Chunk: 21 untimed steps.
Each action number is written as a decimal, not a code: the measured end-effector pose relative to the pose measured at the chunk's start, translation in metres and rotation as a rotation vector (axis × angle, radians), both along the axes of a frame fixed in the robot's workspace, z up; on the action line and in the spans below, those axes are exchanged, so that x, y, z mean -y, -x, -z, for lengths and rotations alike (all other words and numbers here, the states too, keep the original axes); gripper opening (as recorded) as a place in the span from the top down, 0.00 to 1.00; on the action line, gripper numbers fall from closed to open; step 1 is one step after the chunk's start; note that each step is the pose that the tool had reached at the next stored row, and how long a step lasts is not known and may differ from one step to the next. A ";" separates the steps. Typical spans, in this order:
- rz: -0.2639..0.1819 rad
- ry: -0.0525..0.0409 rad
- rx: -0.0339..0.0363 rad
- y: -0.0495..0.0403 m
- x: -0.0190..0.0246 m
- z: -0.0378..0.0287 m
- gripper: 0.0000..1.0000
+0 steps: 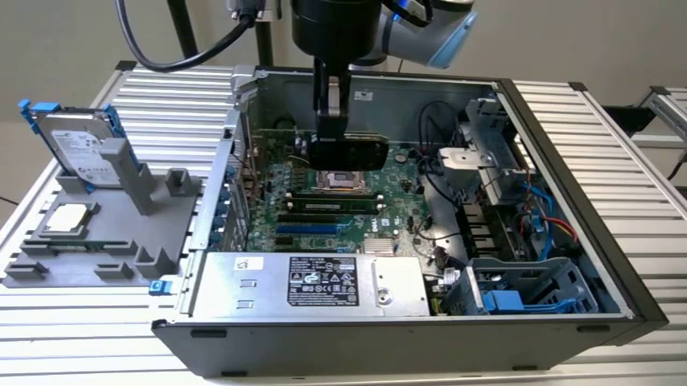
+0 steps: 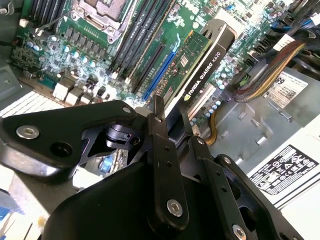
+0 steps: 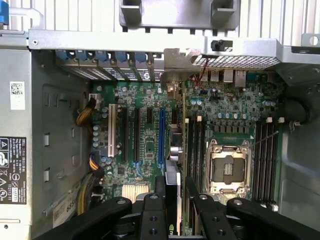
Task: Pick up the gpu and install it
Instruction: 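Insert the gpu into the slot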
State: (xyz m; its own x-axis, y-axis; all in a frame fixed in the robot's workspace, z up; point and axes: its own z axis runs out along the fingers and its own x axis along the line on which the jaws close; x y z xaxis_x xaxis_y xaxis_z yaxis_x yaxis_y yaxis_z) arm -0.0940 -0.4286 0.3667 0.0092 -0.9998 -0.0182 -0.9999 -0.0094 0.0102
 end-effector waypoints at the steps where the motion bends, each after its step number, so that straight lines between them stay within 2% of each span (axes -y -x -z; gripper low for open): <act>1: 0.000 0.0000 0.0000 0.0000 0.0000 0.0004 1.00; 21: 0.000 0.0000 0.0000 0.0000 0.0000 0.0074 1.00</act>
State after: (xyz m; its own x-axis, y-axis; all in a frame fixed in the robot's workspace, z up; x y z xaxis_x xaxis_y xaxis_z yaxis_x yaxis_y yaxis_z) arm -0.0940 -0.4286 0.3594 0.0092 -0.9998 -0.0182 -0.9999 -0.0094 0.0102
